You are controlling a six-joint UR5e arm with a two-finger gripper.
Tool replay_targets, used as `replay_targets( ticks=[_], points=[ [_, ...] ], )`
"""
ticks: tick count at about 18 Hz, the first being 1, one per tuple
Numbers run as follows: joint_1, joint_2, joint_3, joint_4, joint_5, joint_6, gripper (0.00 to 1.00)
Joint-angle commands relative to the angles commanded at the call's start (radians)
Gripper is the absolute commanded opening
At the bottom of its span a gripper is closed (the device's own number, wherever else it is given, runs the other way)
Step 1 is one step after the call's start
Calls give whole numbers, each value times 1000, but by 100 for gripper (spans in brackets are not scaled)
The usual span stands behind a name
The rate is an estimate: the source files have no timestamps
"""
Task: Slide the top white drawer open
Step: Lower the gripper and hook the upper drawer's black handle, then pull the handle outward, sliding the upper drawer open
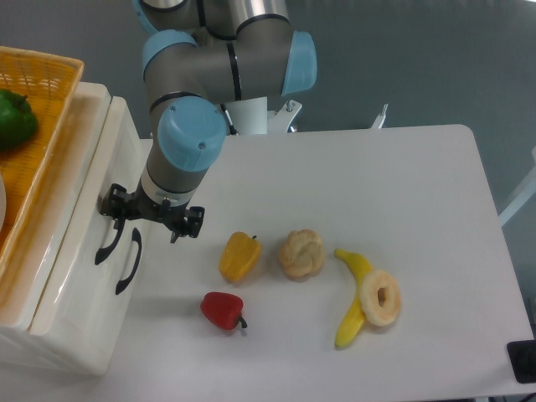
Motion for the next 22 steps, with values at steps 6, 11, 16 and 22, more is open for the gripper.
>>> replay_targets(
  ticks=[6,11,16,22],
  points=[
    [2,-2,9,2,2,8,100],
    [3,-6,15,3,38,9,100],
    [5,-20,17,3,66,14,100],
    [15,-18,28,3,67,14,100]
  ],
)
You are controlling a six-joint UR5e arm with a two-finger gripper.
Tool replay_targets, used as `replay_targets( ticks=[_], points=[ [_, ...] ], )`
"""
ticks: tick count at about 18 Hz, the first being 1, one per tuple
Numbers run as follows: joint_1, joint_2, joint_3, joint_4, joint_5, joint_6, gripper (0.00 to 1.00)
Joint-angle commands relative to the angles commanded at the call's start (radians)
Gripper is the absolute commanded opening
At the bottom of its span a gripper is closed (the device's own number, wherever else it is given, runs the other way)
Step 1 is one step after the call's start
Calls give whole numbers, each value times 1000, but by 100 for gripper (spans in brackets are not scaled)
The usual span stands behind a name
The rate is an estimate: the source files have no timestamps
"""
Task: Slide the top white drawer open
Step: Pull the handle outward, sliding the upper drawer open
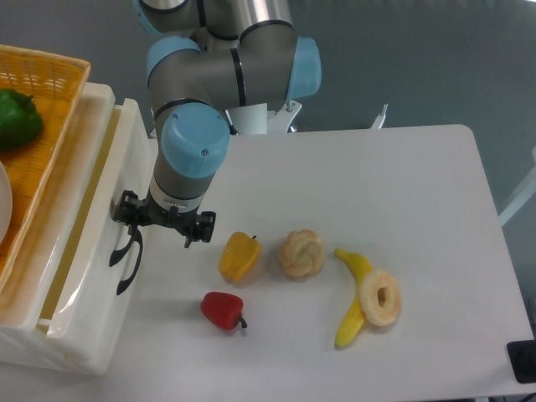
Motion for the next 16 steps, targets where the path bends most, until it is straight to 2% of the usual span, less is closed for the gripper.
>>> replay_targets(
  ticks=[16],
  points=[
    [46,3,2,0,18,17,100]
  ],
)
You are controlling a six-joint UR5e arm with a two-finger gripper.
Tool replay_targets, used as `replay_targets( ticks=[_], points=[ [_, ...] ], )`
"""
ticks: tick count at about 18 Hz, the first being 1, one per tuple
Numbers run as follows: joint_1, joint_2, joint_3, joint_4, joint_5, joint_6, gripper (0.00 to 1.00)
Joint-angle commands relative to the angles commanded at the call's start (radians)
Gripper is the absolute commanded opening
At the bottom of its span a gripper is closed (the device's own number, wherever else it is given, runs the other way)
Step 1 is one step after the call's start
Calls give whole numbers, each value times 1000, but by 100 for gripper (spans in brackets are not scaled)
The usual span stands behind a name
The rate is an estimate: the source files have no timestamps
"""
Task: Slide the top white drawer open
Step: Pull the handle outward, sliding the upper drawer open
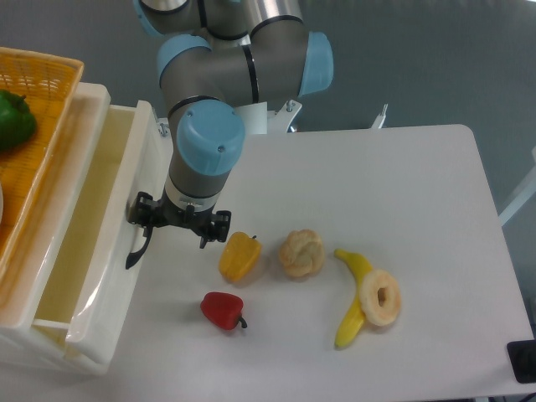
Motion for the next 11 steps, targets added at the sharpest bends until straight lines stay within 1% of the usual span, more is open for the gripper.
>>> replay_targets(
  ticks=[7,11],
  points=[
    [40,-6,17,0,3,2,100],
    [64,-6,21,-3,3,32,100]
  ],
)
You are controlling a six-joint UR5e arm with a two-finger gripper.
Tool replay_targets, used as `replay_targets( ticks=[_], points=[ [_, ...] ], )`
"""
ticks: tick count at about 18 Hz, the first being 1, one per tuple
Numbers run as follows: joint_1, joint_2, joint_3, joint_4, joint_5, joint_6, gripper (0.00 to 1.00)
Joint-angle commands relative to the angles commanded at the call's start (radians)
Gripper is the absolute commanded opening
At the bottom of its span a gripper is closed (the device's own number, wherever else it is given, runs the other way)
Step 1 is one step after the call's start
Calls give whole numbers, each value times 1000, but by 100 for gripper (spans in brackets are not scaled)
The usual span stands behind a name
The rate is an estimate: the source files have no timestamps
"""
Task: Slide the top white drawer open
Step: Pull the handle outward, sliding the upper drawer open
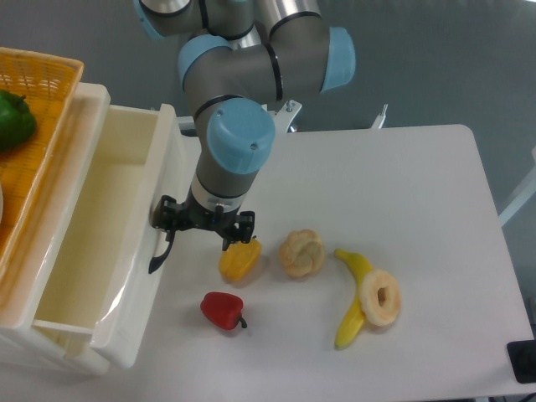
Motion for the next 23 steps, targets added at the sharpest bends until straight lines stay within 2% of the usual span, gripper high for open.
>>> replay_targets(
  ticks=[11,23],
  points=[
    [64,-8,2,2,-2,49,100],
    [89,-14,3,0,-14,61,100]
  ],
)
